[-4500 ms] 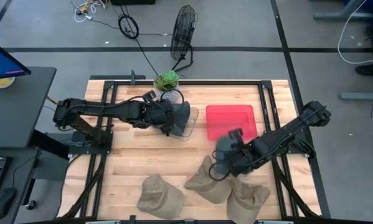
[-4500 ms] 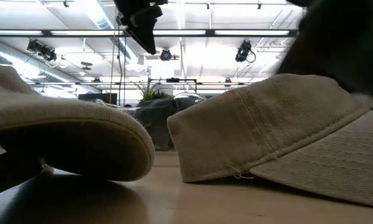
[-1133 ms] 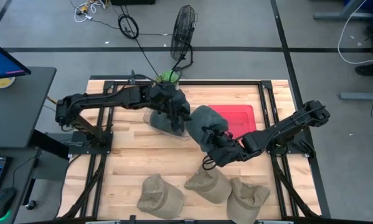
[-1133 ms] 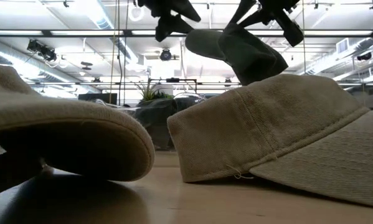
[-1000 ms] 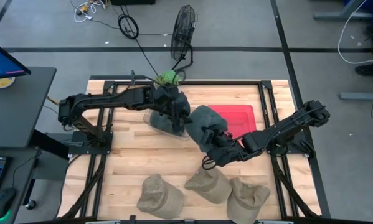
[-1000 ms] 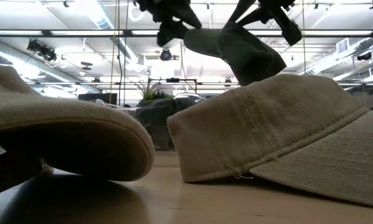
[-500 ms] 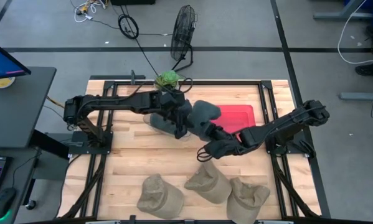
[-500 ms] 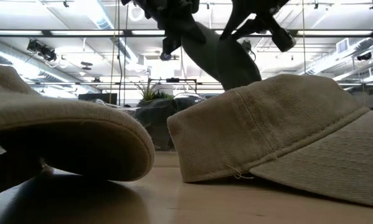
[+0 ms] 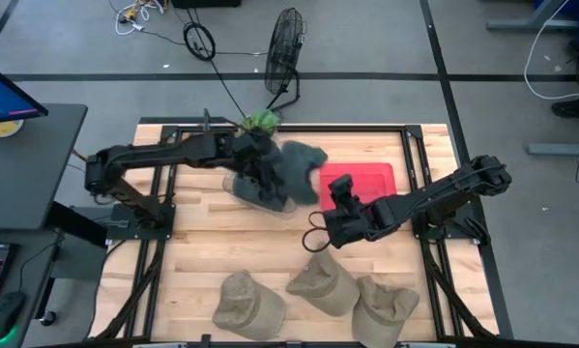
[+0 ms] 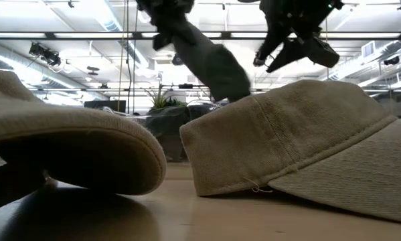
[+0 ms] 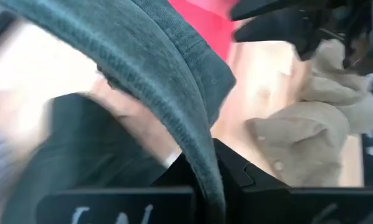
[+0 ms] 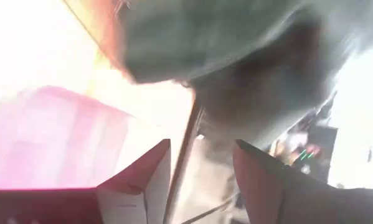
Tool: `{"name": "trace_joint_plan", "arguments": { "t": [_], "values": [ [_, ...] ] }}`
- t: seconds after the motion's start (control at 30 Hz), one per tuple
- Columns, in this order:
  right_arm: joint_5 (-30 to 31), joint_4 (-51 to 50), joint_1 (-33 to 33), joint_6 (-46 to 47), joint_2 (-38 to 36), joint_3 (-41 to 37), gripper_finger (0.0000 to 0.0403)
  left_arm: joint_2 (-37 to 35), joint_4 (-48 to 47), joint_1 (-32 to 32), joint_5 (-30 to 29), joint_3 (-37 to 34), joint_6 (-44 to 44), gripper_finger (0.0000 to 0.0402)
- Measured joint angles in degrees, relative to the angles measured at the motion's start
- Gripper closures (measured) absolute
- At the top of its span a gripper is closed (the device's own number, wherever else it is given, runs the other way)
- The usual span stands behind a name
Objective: Pick & Place hat
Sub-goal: Put the green cap into the transparent bin
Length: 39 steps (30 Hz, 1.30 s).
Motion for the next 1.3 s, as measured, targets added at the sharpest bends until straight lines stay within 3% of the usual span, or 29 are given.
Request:
{"name": "trace_joint_plan", "arguments": {
  "t": [0.17, 0.43, 0.7, 0.87, 1.1, 1.3],
  "values": [
    [0.0, -4.2, 0.0, 8.4, 0.0, 0.0, 0.0223, -6.9, -7.1, 1.5, -0.9, 0.0, 0.0, 0.0388],
    [-0.7, -4.0, 0.0, 8.9, 0.0, 0.0, 0.0238, -9.8, -16.6, 2.3, -2.5, -1.3, -2.9, 0.0383],
    [-0.8, -3.4, 0.0, 8.9, 0.0, 0.0, 0.0245, -7.7, 1.9, 2.5, -0.9, -15.1, -6.2, 0.0383],
    [-1.6, -2.8, 0.0, 8.7, 0.0, 0.0, 0.0246, -7.4, 7.0, 2.8, 0.2, -21.1, -6.7, 0.0377],
    [-2.1, -1.8, 0.0, 8.7, 0.0, 0.0, 0.0246, -7.4, 7.6, 3.0, 1.2, -25.8, -7.4, 0.0373],
    [-2.6, -0.8, 0.0, 8.7, 0.0, 0.0, 0.0246, -7.4, 6.3, 3.2, 0.4, -25.7, -4.5, 0.0335]
  ]
}}
